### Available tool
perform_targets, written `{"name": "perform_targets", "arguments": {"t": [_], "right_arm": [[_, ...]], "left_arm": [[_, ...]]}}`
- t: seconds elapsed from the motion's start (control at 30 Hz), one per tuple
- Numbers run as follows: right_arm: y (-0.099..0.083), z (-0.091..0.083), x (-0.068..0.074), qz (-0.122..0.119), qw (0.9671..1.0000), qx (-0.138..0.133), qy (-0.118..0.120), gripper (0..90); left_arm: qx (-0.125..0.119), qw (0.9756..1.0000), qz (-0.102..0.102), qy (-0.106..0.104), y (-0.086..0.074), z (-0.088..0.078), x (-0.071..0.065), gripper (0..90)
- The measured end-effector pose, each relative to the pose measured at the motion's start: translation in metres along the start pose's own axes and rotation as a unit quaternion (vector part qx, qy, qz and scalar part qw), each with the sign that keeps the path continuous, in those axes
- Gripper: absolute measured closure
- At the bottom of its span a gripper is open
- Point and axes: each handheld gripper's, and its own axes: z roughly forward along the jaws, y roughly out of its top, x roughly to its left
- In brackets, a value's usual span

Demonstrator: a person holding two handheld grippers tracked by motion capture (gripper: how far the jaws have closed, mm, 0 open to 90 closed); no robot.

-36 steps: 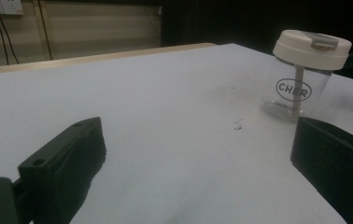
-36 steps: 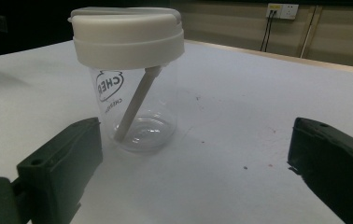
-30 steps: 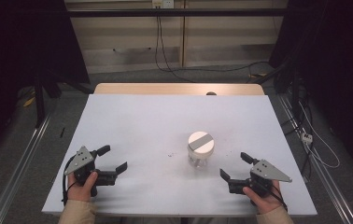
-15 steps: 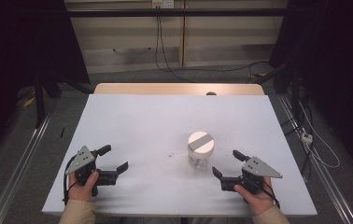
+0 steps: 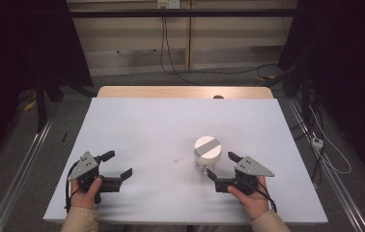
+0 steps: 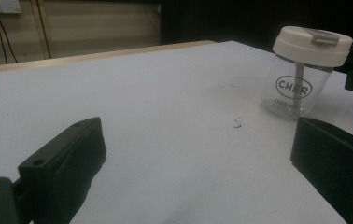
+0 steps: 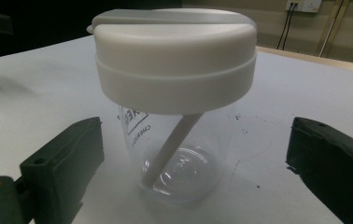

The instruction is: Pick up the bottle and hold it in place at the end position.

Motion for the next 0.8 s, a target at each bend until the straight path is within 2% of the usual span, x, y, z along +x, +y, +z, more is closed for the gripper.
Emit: {"name": "perform_targets", "arguments": {"t": [0.43, 0.8], "right_arm": [[0.004, 0.021, 0.008, 0.01, 0.9999, 0.006, 0.0, 4.2], [0.008, 0.035, 0.01, 0.026, 0.9995, 0.006, -0.014, 5.0]], "left_arm": [[0.002, 1.0, 0.001, -0.006, 0.002, 0.006, 0.0, 2.9], [0.005, 0.9999, 0.004, -0.011, 0.002, 0.009, 0.0, 2.9]]}}
